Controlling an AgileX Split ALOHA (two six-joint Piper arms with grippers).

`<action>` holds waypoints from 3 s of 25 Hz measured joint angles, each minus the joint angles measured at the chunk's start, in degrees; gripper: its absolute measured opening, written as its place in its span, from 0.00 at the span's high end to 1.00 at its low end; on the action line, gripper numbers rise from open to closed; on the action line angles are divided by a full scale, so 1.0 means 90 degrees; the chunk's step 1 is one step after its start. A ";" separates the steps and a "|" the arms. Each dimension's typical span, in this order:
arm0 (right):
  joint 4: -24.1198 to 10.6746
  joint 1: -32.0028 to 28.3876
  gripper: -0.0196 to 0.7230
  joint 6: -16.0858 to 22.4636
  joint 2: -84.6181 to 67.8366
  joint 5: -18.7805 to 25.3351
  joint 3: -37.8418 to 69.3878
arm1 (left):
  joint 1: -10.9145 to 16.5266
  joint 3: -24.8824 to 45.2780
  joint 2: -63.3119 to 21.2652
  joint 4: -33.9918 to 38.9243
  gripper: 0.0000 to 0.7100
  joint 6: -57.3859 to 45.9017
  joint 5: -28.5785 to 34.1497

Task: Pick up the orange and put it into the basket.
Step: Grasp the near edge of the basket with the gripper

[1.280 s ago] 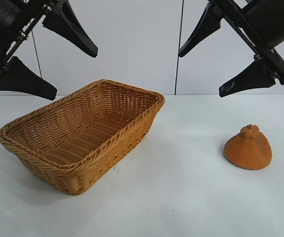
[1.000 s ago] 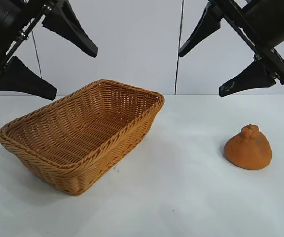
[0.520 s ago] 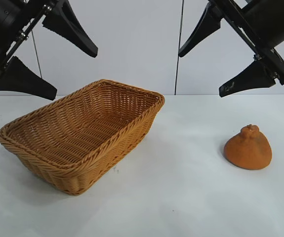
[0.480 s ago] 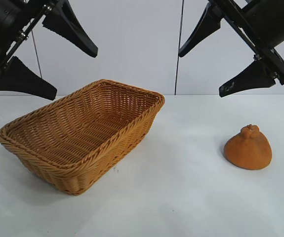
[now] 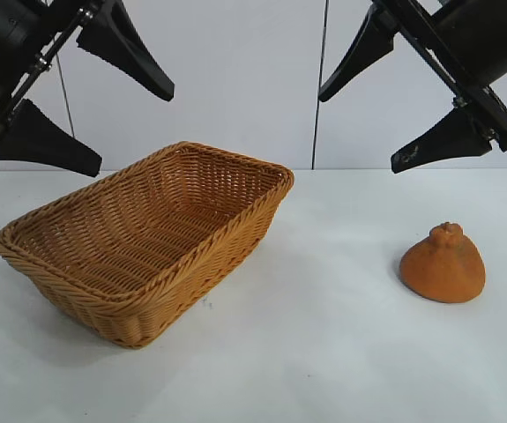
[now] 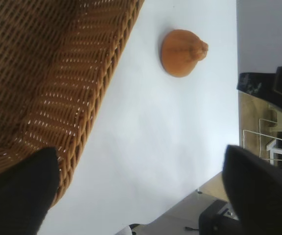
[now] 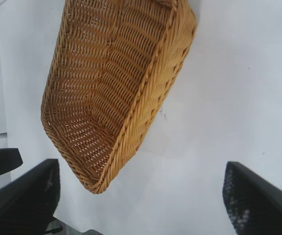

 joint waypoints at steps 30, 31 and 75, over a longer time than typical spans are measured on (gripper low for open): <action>-0.0011 0.0000 0.14 0.0000 0.0000 -0.0115 0.0000 | -0.0006 0.1734 -0.1448 0.3410 0.10 -0.6755 -0.1445; -0.0011 0.0000 0.14 0.0000 0.0000 -0.0115 0.0000 | -0.0006 0.1734 -0.1442 0.3405 0.10 -0.6803 -0.1497; -0.0024 0.0000 0.14 0.0000 0.0000 -0.0147 0.0000 | -0.0303 0.1631 0.1330 0.3072 0.88 -0.7224 -0.2970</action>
